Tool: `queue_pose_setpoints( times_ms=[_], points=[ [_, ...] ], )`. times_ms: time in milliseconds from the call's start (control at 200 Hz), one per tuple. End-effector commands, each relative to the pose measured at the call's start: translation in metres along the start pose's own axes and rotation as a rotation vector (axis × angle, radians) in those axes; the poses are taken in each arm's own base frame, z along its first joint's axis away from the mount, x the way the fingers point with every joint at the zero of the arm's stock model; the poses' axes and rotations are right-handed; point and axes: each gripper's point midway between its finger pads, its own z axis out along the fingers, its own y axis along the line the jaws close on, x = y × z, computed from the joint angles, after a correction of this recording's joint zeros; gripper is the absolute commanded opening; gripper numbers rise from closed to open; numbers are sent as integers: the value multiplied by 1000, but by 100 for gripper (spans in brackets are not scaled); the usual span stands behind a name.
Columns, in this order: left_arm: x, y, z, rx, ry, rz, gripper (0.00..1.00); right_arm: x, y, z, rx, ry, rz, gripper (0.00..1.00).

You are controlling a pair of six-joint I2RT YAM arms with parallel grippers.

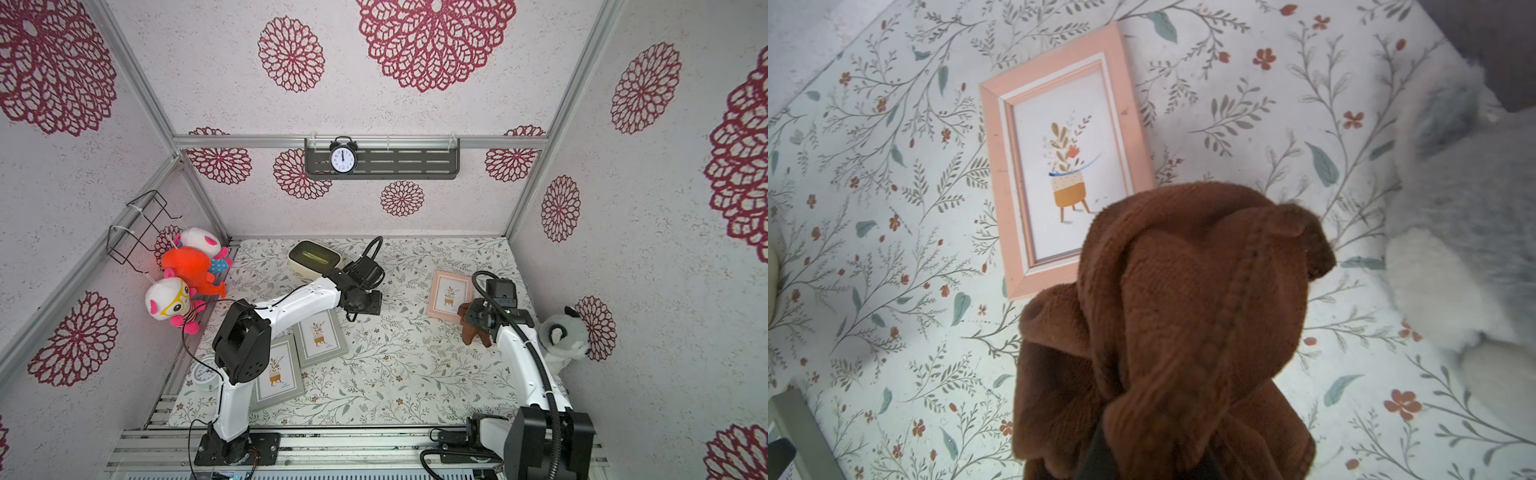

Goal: Wipe the picture frame with a cloth
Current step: Place the cleaning item at the center of the board.

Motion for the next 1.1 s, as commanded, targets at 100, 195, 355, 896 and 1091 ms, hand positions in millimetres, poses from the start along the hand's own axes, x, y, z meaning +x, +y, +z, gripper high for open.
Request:
queue_pose_setpoints(
  times_ms=[100, 195, 355, 896, 1091],
  points=[
    [-51, -60, 10, 138, -106, 115, 62, 8, -8, -2, -29, 6, 42, 0],
    [-74, -83, 16, 191, -132, 151, 65, 16, -3, -2, -75, 20, 59, 0],
    [-94, -118, 27, 325, -152, 194, 68, 25, 6, -6, -143, 34, 64, 0],
    [-72, -140, 69, 482, -135, 152, 79, 72, 39, -3, -295, 162, 20, 0],
    [-68, -125, 60, 448, -142, 143, 79, 123, 32, 17, -213, 260, -8, 0]
  ],
)
